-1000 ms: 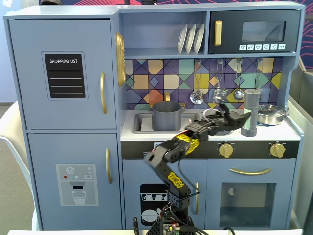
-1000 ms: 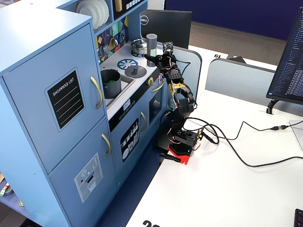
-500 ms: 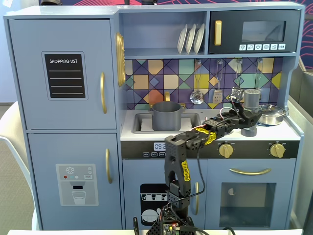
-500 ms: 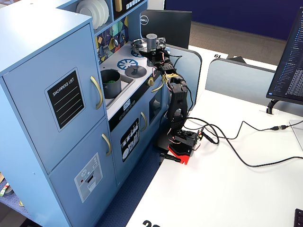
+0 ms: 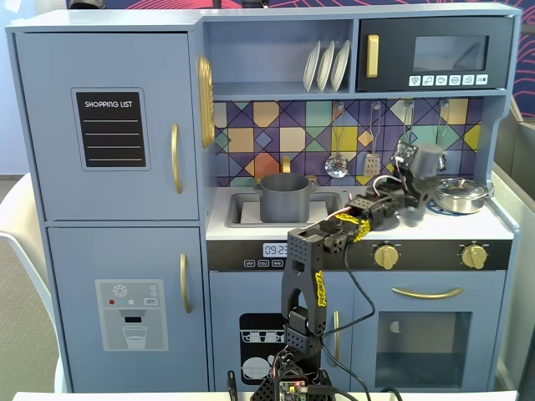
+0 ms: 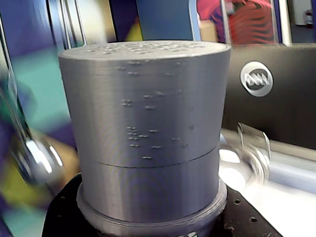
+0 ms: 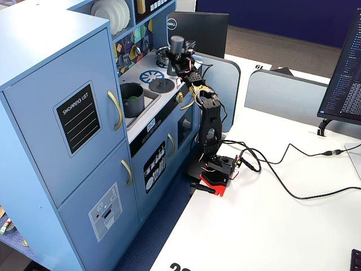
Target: Put salt in the gray recipient
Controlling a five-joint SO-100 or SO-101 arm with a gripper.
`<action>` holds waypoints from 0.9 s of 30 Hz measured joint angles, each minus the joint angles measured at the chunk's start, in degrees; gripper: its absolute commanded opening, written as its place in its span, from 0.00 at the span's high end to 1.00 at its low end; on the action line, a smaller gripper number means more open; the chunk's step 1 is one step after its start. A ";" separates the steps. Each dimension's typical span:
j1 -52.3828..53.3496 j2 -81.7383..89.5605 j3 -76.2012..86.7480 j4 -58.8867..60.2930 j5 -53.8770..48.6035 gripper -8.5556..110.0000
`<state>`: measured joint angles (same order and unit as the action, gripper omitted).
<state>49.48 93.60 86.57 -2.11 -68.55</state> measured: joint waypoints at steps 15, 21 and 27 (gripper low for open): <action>-21.53 21.80 -13.62 37.44 62.49 0.93; -34.63 19.42 -19.86 48.69 92.81 0.93; -45.53 10.81 -29.53 55.02 115.58 0.93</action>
<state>3.96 104.41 57.04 52.91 47.02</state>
